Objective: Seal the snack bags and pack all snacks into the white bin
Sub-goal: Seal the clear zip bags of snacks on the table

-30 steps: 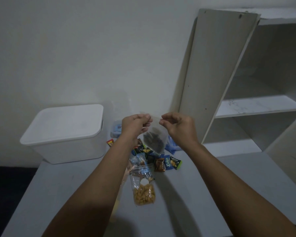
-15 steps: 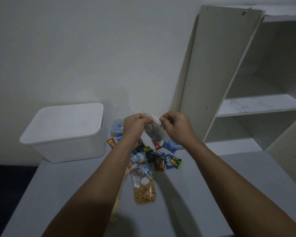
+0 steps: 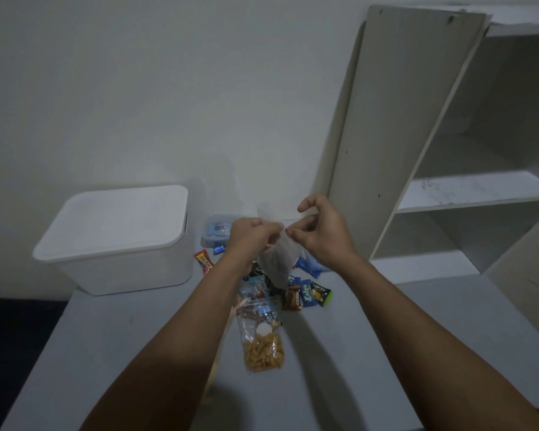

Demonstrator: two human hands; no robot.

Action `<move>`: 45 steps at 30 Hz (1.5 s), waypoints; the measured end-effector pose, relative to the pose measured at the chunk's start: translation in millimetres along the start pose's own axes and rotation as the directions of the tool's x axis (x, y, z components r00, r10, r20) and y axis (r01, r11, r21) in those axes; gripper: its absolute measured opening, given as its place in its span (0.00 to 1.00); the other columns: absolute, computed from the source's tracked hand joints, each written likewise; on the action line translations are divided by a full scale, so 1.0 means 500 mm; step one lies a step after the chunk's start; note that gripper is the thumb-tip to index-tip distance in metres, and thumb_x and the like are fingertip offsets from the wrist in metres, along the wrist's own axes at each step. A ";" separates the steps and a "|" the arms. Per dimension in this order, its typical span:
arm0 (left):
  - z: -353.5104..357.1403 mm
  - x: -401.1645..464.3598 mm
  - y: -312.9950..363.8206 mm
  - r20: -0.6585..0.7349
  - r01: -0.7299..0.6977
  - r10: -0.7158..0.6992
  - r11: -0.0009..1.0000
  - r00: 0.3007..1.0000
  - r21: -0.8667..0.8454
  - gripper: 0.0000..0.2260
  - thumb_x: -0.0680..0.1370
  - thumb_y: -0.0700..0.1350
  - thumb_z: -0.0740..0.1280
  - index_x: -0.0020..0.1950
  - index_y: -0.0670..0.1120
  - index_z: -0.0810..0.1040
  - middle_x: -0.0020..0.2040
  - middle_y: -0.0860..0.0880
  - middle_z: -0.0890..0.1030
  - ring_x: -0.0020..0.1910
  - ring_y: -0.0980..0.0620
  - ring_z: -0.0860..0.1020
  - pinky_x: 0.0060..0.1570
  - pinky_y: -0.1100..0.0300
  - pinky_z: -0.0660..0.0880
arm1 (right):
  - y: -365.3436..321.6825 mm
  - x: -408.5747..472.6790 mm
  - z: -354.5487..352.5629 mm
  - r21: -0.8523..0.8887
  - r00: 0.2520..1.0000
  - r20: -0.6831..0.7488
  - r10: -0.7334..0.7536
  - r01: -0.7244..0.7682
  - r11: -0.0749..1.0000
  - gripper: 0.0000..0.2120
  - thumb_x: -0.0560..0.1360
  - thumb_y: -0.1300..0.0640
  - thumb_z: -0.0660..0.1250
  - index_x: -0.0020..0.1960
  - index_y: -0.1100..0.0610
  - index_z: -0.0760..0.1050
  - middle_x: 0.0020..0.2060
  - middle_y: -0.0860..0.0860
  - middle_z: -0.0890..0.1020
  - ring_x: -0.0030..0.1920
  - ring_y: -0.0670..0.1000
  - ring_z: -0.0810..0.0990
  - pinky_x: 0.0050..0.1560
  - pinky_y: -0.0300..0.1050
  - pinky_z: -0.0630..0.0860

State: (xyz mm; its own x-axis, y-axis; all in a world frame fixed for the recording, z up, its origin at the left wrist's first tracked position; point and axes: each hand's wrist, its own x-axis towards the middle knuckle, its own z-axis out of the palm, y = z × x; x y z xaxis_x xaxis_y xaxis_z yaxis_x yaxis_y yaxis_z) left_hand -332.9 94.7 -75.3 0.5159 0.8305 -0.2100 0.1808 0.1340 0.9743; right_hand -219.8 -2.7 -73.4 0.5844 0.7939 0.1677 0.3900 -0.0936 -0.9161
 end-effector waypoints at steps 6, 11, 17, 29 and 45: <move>-0.006 0.010 -0.019 0.051 0.003 -0.002 1.000 0.999 -0.014 0.09 0.73 0.33 0.69 0.34 0.43 0.78 0.39 0.43 0.81 0.45 0.44 0.79 0.50 0.51 0.78 | 0.021 -0.005 0.006 0.059 0.992 -0.107 0.068 -0.062 0.996 0.22 0.71 0.66 0.75 0.47 0.46 0.65 0.31 0.50 0.82 0.41 0.56 0.85 0.49 0.58 0.82; -0.006 0.019 -0.036 0.041 0.007 -0.007 1.000 0.999 0.011 0.06 0.71 0.36 0.70 0.35 0.43 0.80 0.43 0.41 0.83 0.52 0.40 0.80 0.56 0.45 0.77 | 0.027 -0.004 0.005 0.090 0.996 -0.062 0.063 -0.058 0.994 0.22 0.71 0.67 0.74 0.46 0.46 0.65 0.31 0.50 0.82 0.43 0.57 0.85 0.51 0.59 0.81; -0.021 0.022 -0.075 -0.093 -0.027 0.025 0.999 0.995 -0.021 0.17 0.72 0.29 0.66 0.57 0.44 0.74 0.50 0.47 0.76 0.49 0.49 0.76 0.48 0.56 0.76 | 0.033 0.008 -0.026 0.103 0.990 0.109 0.093 -0.104 0.989 0.18 0.73 0.72 0.70 0.45 0.53 0.65 0.33 0.55 0.83 0.39 0.46 0.85 0.54 0.53 0.80; -0.002 -0.012 -0.237 -0.020 0.324 -0.328 0.940 0.944 -0.106 0.03 0.76 0.37 0.68 0.44 0.43 0.78 0.48 0.41 0.83 0.42 0.46 0.82 0.32 0.55 0.80 | 0.195 -0.072 -0.019 0.026 0.845 0.294 0.447 -0.475 0.880 0.06 0.72 0.66 0.73 0.47 0.58 0.79 0.40 0.53 0.82 0.44 0.54 0.83 0.41 0.48 0.81; 0.015 -0.065 -0.430 -0.025 0.266 -0.313 0.760 0.949 0.593 0.14 0.70 0.49 0.70 0.50 0.41 0.81 0.46 0.45 0.82 0.48 0.44 0.81 0.51 0.56 0.78 | 0.355 -0.084 0.019 -0.226 0.787 0.018 0.617 -0.598 0.769 0.09 0.71 0.66 0.69 0.39 0.53 0.77 0.39 0.56 0.83 0.41 0.58 0.84 0.35 0.48 0.80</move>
State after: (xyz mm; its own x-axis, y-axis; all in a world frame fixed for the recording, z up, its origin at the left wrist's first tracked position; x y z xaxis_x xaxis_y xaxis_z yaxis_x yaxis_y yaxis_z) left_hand -382.5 34.8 -278.6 0.4123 0.7600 -0.5025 0.7715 0.0021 0.6362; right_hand -181.8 -46.9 -246.6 0.6873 0.5779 -0.4401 0.1116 -0.6827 -0.7222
